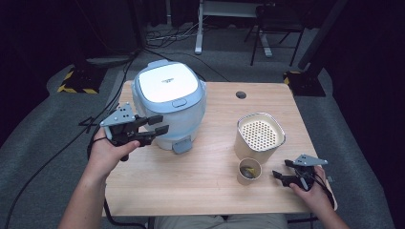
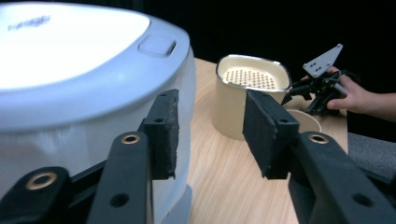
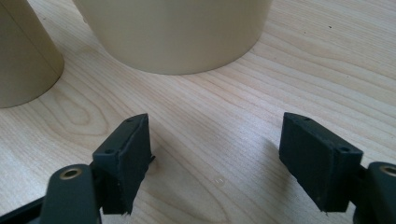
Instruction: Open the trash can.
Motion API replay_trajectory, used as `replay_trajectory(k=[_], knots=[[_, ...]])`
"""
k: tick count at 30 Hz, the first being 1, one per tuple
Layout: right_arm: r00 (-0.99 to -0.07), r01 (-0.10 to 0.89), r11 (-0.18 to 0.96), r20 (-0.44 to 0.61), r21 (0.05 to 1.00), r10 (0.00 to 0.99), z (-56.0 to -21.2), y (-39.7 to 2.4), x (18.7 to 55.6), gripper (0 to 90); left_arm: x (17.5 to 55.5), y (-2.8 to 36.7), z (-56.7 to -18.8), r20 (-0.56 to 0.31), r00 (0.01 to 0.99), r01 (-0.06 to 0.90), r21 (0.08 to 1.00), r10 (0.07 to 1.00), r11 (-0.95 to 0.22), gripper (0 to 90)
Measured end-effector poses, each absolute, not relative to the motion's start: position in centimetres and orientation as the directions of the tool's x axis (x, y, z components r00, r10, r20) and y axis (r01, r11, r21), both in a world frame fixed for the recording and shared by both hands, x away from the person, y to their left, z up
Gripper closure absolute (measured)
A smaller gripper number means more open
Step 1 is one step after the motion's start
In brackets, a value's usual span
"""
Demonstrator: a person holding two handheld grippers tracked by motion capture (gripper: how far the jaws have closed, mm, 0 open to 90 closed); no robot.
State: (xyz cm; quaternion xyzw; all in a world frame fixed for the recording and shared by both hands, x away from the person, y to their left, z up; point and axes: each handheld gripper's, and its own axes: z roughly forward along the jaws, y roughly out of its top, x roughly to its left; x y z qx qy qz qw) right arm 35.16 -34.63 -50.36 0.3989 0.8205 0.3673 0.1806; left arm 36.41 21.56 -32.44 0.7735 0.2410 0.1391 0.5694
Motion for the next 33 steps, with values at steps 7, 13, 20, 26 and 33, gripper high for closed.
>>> replay_trajectory(k=[7,13,20,26,33], knots=[[-0.616,0.522,0.412,-0.003,0.747,0.787,-50.4,-34.6,35.2,25.3,37.4,21.1,-30.2,-0.035,0.824,0.192,0.956,0.566,-0.222,70.0],[-0.616,0.522,0.412,-0.003,0.747,0.787,-50.4,-34.6,35.2,25.4,38.9,20.5,-29.0,-0.041,0.808,0.212,0.951,0.588,-0.226,83.5],[-0.616,0.522,0.412,-0.003,0.747,0.787,-50.4,-34.6,35.2,25.3,40.3,18.6,-28.7,-0.054,0.807,0.245,0.937,0.588,-0.250,90.0],[-0.616,0.522,0.412,-0.003,0.747,0.787,-50.4,-34.6,35.2,25.3,41.0,17.0,-29.1,-0.014,0.774,0.270,0.912,0.634,-0.309,90.0],[-0.616,0.522,0.412,-0.003,0.747,0.787,-50.4,-34.6,35.2,25.3,41.1,16.3,-29.0,-0.020,0.768,0.290,0.902,0.640,-0.319,90.0]])
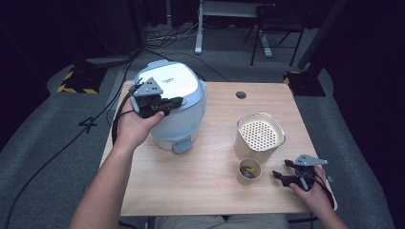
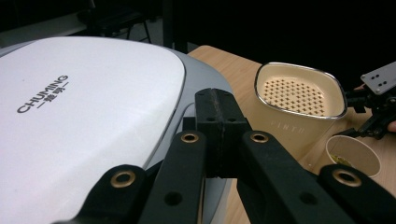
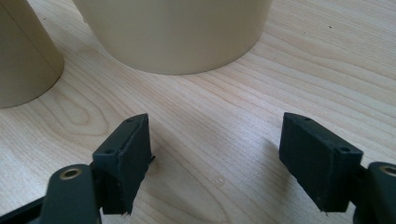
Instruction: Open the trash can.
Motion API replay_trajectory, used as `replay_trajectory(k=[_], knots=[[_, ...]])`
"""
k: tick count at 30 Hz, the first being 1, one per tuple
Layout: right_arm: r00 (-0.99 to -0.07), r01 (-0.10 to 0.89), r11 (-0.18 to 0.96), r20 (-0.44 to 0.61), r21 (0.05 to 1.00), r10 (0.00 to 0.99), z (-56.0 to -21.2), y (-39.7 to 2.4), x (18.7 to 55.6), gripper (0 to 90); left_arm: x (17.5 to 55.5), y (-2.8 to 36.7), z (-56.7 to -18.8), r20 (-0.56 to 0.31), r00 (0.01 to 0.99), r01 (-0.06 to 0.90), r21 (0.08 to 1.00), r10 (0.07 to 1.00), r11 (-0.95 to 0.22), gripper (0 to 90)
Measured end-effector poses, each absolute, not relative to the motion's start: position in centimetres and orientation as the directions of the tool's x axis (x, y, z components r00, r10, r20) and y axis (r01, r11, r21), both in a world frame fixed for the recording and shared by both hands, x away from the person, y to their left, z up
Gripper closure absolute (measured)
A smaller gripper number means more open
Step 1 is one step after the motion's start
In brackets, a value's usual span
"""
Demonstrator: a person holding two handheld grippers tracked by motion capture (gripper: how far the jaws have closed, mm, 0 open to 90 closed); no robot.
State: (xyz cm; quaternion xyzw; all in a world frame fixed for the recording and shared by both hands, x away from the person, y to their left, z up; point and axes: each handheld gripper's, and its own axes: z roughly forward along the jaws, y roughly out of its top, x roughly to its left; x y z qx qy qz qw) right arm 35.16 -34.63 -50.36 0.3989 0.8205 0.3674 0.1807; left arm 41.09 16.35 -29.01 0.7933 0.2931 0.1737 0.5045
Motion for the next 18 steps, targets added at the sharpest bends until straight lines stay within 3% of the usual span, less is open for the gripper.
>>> replay_trajectory(k=[6,10,15,18], knots=[[-0.617,0.522,0.411,-0.002,0.747,0.787,-50.4,-34.6,35.2,25.3,41.0,16.2,-29.0,-0.007,0.751,0.301,0.893,0.660,-0.334,90.0],[-0.617,0.522,0.411,-0.002,0.747,0.787,-50.4,-34.6,35.2,25.3,41.0,16.2,-29.2,-0.048,0.771,0.308,0.901,0.635,-0.305,89.5],[-0.617,0.522,0.411,-0.002,0.747,0.787,-50.4,-34.6,35.2,25.3,40.2,15.9,-29.1,-0.035,0.806,0.255,0.921,0.591,-0.293,67.3],[-0.617,0.522,0.411,-0.002,0.747,0.787,-50.4,-34.6,35.2,25.3,39.3,15.8,-29.1,-0.028,0.849,0.213,0.932,0.527,-0.294,62.8]])
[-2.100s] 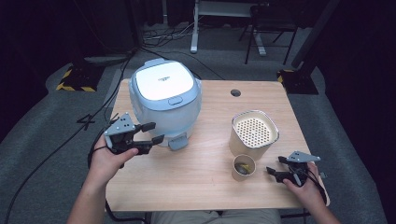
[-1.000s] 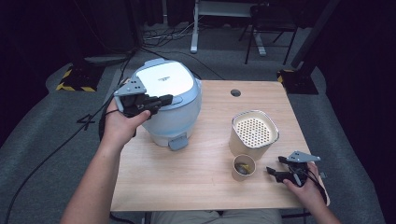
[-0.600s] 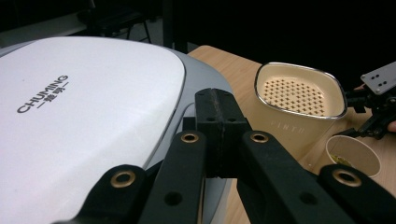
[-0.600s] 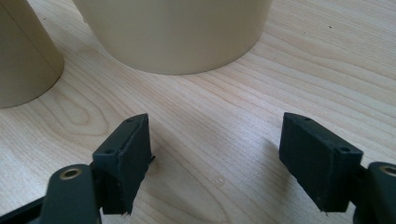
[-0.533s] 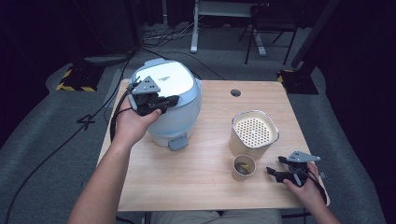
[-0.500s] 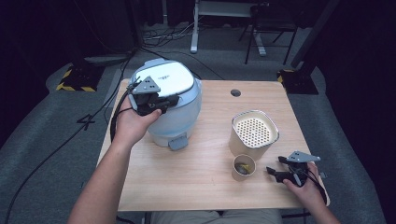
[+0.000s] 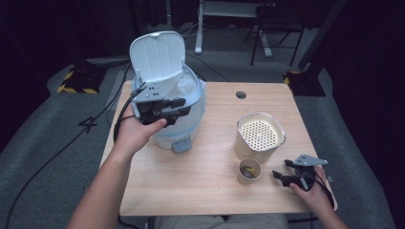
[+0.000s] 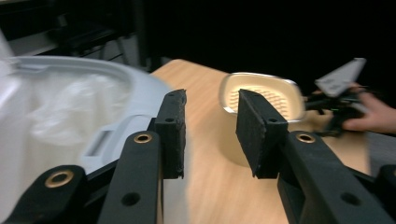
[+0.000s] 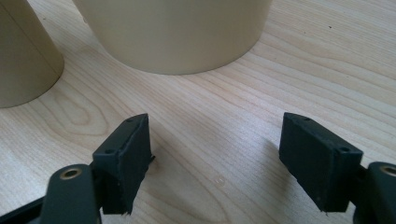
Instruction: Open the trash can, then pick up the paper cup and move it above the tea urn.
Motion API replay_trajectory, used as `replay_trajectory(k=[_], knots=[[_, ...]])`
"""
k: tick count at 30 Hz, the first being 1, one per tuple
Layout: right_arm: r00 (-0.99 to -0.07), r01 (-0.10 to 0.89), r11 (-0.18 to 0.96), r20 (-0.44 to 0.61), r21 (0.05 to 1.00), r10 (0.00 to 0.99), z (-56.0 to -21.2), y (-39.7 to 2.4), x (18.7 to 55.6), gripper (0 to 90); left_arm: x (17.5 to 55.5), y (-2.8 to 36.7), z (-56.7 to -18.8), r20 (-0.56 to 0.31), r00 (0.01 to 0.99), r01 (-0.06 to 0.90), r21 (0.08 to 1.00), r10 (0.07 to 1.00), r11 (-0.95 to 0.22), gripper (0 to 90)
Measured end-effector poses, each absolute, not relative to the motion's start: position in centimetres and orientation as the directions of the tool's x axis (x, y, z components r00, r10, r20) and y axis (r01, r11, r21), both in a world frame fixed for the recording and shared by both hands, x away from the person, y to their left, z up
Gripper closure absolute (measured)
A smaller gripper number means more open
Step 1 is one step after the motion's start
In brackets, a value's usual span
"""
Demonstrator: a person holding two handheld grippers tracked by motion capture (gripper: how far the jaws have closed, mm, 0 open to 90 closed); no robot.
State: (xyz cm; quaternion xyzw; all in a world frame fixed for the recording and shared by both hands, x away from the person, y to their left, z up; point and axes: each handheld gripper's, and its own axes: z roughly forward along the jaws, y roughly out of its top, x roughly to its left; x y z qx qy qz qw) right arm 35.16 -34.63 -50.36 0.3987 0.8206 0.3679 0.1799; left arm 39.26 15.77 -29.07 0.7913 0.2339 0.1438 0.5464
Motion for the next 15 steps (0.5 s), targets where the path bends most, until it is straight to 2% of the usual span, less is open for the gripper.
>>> replay_trajectory(k=[6,15], knots=[[-0.617,0.522,0.412,-0.002,0.747,0.787,-50.4,-34.6,35.2,25.3,36.7,15.7,-29.7,-0.018,0.890,0.185,0.927,0.455,-0.325,57.5],[-0.617,0.523,0.412,-0.003,0.747,0.787,-50.3,-34.6,35.2,25.4,34.6,16.6,-32.6,-0.044,0.889,0.214,0.920,0.455,-0.329,52.1]])
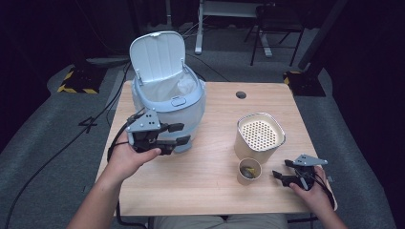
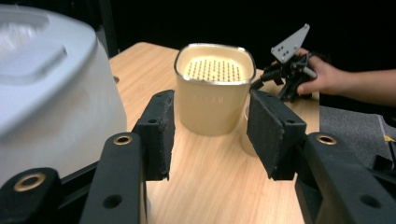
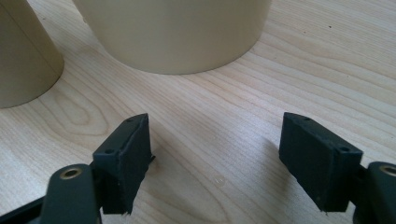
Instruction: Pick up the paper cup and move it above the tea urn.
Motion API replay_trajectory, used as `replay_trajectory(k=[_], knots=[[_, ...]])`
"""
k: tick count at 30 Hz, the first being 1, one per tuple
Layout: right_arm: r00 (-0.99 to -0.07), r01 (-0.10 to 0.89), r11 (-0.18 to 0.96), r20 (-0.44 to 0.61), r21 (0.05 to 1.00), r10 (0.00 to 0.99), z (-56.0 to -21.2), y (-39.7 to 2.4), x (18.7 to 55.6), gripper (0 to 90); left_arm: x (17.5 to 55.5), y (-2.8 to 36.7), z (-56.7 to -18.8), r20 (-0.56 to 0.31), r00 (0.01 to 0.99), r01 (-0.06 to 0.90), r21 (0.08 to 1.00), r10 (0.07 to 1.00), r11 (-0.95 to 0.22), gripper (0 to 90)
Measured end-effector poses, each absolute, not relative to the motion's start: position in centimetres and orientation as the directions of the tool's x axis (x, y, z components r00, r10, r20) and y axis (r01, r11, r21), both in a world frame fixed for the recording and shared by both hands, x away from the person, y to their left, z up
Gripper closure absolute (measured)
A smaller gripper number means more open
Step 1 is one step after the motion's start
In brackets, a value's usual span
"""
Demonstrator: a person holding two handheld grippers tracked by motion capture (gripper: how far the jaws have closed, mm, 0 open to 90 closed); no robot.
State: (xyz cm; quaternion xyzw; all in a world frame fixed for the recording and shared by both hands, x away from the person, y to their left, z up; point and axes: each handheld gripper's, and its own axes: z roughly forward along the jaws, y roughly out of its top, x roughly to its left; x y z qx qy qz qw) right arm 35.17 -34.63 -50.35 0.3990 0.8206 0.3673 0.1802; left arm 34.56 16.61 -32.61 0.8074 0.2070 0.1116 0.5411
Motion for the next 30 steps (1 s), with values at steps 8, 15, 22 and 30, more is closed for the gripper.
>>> replay_trajectory(k=[8,15,22,30], knots=[[-0.604,0.523,0.406,-0.010,0.749,0.797,-50.3,-34.4,34.8,27.3,33.8,17.3,-36.7,-0.075,0.863,0.271,0.904,0.500,-0.331,49.5],[-0.594,0.551,0.387,0.022,0.739,0.804,-49.2,-34.4,34.2,32.6,33.8,17.8,-40.6,-0.135,0.835,0.333,0.896,0.534,-0.293,48.7],[-0.617,0.513,0.392,0.010,0.763,0.787,-47.5,-34.2,33.1,33.4,34.4,17.8,-43.9,-0.168,0.808,0.405,0.855,0.565,-0.324,48.4],[-0.620,0.558,0.380,0.067,0.738,0.782,-47.6,-34.1,32.8,35.6,34.5,16.7,-46.3,-0.117,0.791,0.445,0.783,0.601,-0.434,46.3]])
